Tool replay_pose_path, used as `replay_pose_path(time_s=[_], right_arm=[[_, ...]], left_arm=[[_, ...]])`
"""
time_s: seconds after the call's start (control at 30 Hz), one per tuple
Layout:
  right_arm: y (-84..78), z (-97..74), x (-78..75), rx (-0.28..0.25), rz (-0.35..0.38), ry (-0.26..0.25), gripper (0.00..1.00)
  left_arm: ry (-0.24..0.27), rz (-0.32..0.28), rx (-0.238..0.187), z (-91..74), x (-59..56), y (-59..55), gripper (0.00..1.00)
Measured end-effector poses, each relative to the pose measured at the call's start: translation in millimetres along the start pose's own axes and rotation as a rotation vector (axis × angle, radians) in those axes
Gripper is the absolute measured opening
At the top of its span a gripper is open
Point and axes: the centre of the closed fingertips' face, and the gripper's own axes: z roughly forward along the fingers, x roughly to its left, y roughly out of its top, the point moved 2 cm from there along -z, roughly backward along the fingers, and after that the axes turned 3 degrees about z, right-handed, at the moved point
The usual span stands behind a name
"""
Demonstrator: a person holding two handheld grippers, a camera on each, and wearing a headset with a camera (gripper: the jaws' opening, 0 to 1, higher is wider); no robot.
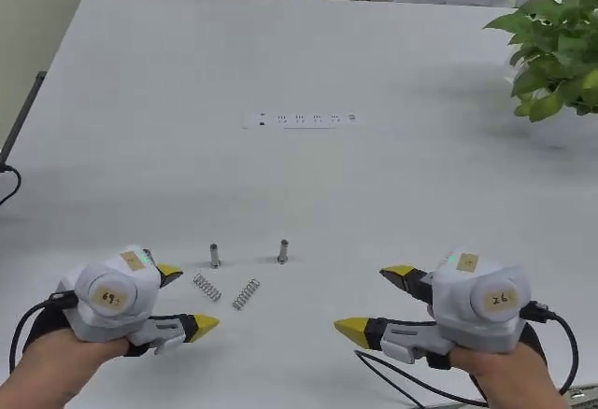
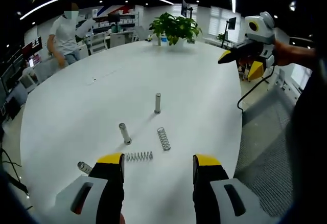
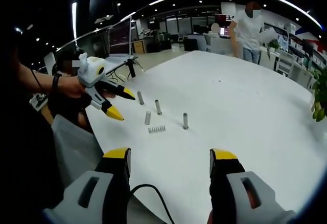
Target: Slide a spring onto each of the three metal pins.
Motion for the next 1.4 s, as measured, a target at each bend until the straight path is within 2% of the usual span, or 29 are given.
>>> replay_pose_path(time_s=[0.33,0.57,0.8,0.93,1.03,1.17,1.4], right_arm=[[-9.4,-3.1,3.3,0.014,0.024,-0.014,0.61],[-13.0,-4.0,4.9,0.023,0.035,-0.022,0.61],[-14.3,-3.1,6.0,0.019,0.052,-0.029,0.61],[-17.5,-1.7,7.2,0.027,0.058,-0.026,0.60],[-18.7,-1.9,7.6,0.029,0.061,-0.028,0.60],[-19.7,-1.9,6.0,0.028,0.070,-0.031,0.60],[-19.7,-0.9,5.2,0.033,0.076,-0.032,0.59]], left_arm=[[-0.082,0.097,0.074,18.9,3.1,-13.6,0.48],[-0.125,0.131,0.100,32.0,3.5,-17.4,0.48],[-0.164,0.171,0.133,44.8,4.0,-26.1,0.46],[-0.178,0.172,0.143,50.6,6.1,-28.4,0.46],[-0.179,0.172,0.145,50.3,5.3,-25.9,0.46],[-0.180,0.161,0.146,55.3,13.0,-27.7,0.45],[-0.189,0.138,0.165,55.4,17.2,-32.4,0.44]])
